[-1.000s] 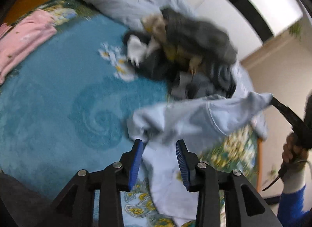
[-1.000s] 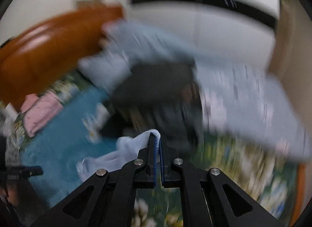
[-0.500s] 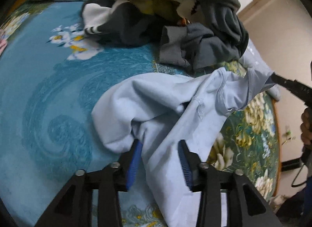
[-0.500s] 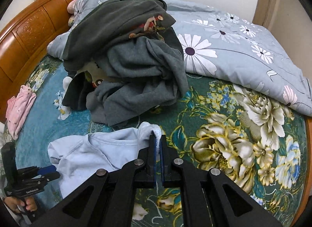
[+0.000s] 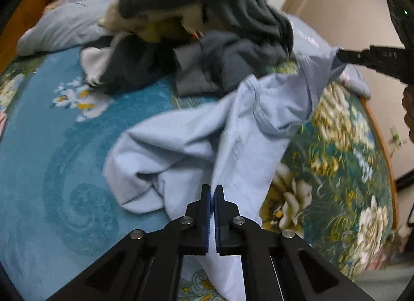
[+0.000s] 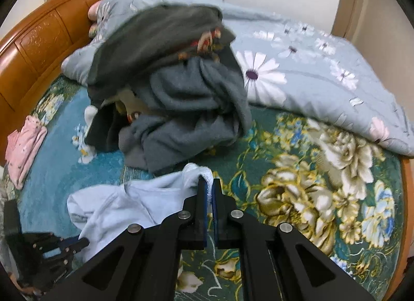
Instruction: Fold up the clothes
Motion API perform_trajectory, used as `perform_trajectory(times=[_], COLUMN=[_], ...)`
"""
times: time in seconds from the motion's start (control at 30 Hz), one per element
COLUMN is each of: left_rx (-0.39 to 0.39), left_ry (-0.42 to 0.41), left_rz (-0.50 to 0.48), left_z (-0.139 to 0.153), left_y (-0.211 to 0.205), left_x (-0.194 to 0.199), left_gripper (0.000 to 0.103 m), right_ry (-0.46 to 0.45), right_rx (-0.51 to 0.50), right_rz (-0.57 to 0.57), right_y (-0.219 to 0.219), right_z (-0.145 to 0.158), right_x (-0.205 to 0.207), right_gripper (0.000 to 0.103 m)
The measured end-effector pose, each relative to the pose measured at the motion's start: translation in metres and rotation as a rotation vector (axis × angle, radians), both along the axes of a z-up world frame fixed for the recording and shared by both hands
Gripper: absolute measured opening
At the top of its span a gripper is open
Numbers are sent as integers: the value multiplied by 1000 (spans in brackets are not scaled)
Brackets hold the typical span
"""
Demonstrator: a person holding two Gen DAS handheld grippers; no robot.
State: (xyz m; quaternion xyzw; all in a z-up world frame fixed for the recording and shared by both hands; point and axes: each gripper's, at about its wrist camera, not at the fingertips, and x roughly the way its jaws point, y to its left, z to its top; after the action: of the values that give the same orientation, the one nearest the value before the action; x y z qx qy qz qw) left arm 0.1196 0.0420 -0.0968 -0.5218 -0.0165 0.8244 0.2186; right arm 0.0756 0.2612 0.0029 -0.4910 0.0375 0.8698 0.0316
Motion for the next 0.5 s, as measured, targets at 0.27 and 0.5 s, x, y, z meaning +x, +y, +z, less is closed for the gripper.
perform_trajectory(times=[0.27,0.5], left_rx=[-4,-62], left_ry=[303,594], left_rz=[200,347], left_z=[121,251], left_y=[-80,-153], left_x=[13,32], left_gripper=[3,3], right_ry=[340,624], right_rx=[67,75], right_rz=[76,104], right_y=[-49,-101], right_z=[115,214], right_x=[15,19], right_gripper=[3,3])
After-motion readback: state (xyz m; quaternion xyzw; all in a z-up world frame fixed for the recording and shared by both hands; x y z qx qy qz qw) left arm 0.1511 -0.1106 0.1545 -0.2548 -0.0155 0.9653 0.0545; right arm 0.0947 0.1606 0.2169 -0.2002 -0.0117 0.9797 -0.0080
